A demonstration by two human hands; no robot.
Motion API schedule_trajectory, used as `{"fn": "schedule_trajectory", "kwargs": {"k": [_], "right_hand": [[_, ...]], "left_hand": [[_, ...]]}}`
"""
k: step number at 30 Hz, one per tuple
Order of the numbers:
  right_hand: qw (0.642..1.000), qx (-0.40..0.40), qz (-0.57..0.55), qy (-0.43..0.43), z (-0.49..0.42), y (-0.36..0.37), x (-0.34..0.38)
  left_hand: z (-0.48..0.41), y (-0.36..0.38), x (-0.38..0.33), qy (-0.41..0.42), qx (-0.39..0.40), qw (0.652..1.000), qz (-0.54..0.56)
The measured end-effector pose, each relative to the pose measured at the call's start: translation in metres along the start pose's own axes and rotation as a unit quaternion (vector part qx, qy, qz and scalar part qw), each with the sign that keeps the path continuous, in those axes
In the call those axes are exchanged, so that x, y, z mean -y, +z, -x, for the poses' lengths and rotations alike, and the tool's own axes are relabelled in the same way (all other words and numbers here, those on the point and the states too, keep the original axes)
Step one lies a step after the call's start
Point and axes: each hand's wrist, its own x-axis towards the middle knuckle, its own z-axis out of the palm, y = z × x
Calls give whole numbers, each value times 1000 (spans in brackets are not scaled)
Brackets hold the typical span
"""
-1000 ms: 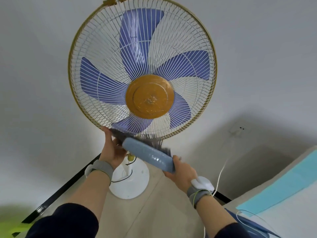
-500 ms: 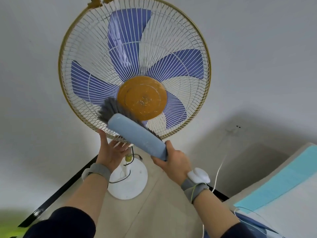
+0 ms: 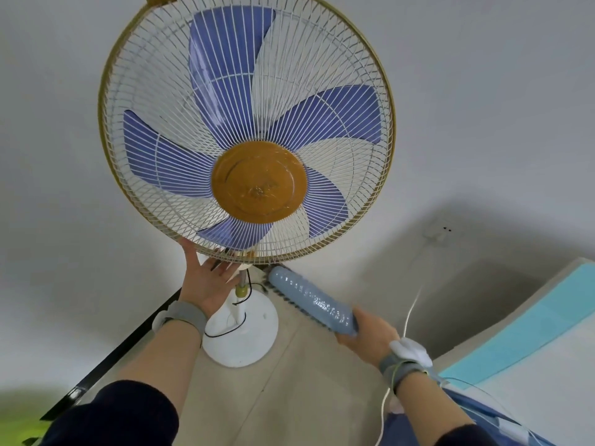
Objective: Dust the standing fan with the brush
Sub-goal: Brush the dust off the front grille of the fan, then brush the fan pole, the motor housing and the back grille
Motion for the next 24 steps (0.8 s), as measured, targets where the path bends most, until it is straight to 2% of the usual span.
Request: {"fn": "schedule_trajectory", "kwargs": {"k": [4, 8, 17, 21, 24], "right_hand": [[991, 43, -102, 72, -8, 4, -9], [970, 41, -216, 101, -20, 2, 3], [929, 69, -337, 138, -55, 20, 78], [890, 52, -436, 122, -72, 30, 119], [854, 39, -507, 107, -85, 51, 144]], "left_hand": [[-1, -3, -1, -6, 6, 1000, 7], [-5, -6, -2, -4, 12, 1000, 13], [-27, -58, -36, -58, 95, 993, -26], [-50, -74, -60, -75, 126, 981, -128], [-76, -89, -61, -51, 69, 977, -196]]}}
